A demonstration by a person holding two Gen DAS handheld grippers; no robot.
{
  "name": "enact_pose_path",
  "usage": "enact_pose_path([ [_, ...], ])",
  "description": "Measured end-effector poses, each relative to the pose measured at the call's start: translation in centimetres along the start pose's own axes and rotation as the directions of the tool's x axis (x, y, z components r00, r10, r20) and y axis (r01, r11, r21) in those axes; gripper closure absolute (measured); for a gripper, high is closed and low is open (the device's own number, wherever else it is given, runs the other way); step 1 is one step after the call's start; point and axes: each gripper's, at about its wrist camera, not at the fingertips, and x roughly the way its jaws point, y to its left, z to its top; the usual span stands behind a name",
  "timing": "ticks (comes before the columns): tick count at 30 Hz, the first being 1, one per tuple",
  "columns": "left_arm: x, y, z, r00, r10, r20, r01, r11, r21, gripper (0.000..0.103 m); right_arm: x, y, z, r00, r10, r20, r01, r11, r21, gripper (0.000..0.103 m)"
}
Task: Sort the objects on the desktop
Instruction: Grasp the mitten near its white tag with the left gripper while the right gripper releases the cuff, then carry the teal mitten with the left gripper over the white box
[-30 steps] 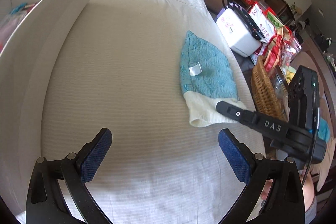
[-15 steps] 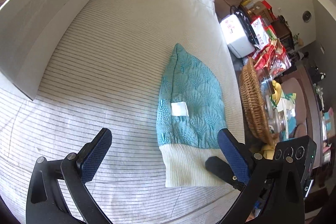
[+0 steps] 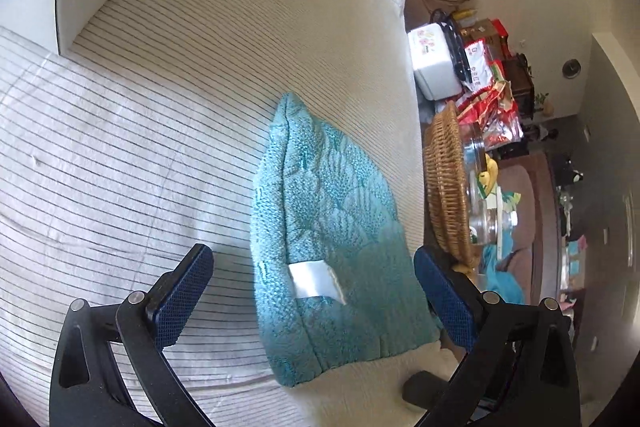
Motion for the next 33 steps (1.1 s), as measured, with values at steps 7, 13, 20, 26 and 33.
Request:
enact_pose_path([
  [7, 0.6, -0.1, -0.6, 0.997, -0.044, -0.058, 0.041, 0.998, -0.049, 0.087, -0.3, 0.6, -1.7, 0.999, -0.031, -0.008, 0.030, 0.998, -0.049, 0.097],
  [13, 0.1, 0.9, -1.0, 0.993, -0.100, -0.055, 0.095, 0.992, -0.086, 0.092, -1.2, 0.6, -2.0, 0.995, -0.097, -0.005, 0.096, 0.991, -0.088, 0.095],
  [20, 0.2, 0.2, -1.2, 0.990, -0.116, -0.077, 0.111, 0.991, -0.073, 0.092, -4.1, -3.4, -1.5, 0.980, -0.193, 0.044, 0.191, 0.980, 0.051, 0.067],
  [26, 0.1, -0.5, -1.0, 0.991, -0.106, -0.079, 0.103, 0.994, -0.042, 0.092, -6.1, -4.4, -2.1, 0.967, -0.256, 0.017, 0.256, 0.967, 0.021, 0.058],
  [33, -0.4, -0.6, -0.6, 0.997, -0.034, -0.069, 0.036, 0.999, 0.025, 0.092, -7.7, -2.7, 1.4, 0.918, -0.374, 0.129, 0.388, 0.916, -0.106, 0.055],
])
